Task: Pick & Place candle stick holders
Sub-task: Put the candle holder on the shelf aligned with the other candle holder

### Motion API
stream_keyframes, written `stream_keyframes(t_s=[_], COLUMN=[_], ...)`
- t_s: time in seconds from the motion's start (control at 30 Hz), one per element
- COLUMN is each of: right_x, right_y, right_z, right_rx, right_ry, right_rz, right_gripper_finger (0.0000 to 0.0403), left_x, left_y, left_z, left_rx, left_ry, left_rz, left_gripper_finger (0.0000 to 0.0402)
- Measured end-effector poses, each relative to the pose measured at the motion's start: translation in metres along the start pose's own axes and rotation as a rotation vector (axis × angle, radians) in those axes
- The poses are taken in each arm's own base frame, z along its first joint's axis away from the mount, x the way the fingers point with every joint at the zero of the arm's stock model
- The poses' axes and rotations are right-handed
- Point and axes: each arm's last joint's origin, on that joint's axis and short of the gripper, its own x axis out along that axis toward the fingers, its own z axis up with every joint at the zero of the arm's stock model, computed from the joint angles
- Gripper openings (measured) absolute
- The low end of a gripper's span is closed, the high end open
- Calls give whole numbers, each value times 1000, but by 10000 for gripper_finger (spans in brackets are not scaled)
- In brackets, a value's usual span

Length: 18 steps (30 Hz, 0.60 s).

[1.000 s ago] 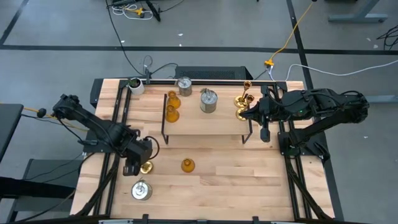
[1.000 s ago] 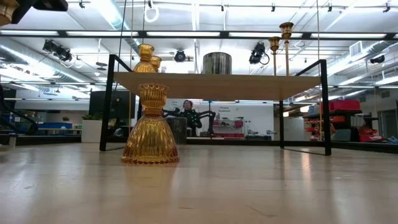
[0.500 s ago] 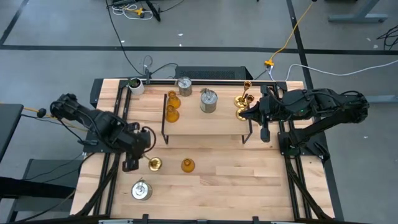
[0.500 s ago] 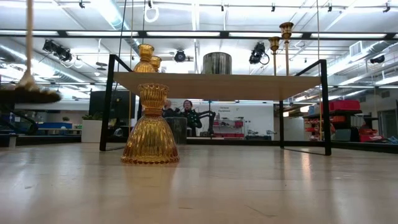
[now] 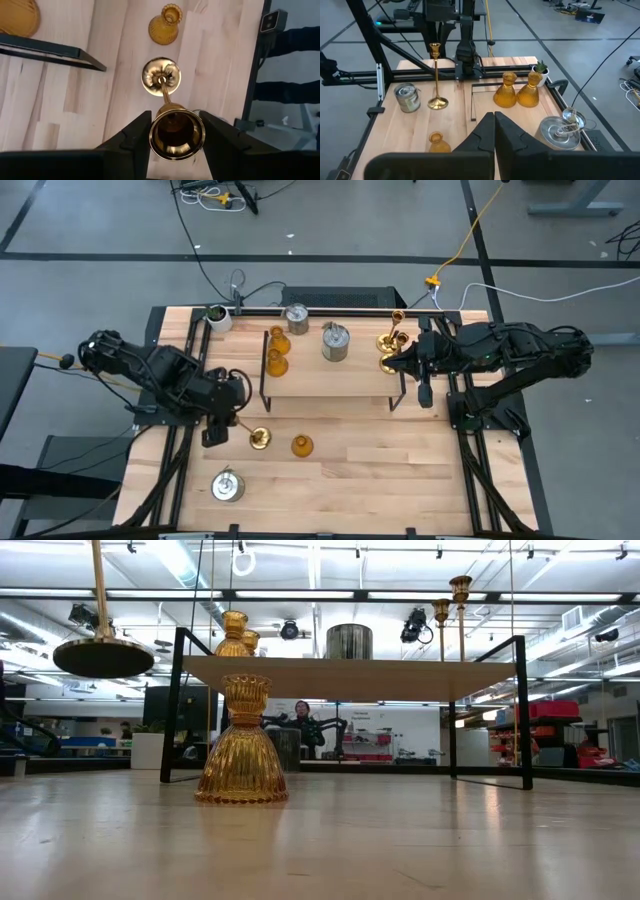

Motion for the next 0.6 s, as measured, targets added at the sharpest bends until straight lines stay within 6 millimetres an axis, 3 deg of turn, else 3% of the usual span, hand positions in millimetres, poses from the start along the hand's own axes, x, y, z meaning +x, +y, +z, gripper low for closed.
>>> stream_keyframes(t_s=[0.33,0.6], right_x=[0,0], right_y=[0,0], right_z=[1,2], right_rx=[3,6], right_ry=[-12,-19], right_rz=[1,1], right_gripper_finger=[4,4], left_x=[16,-2], left_y=[1,0], left_z=[22,56], left_rx=[61,108], left_ry=[18,-76], left_rz=[-38,-43], left_gripper_finger=[154,155])
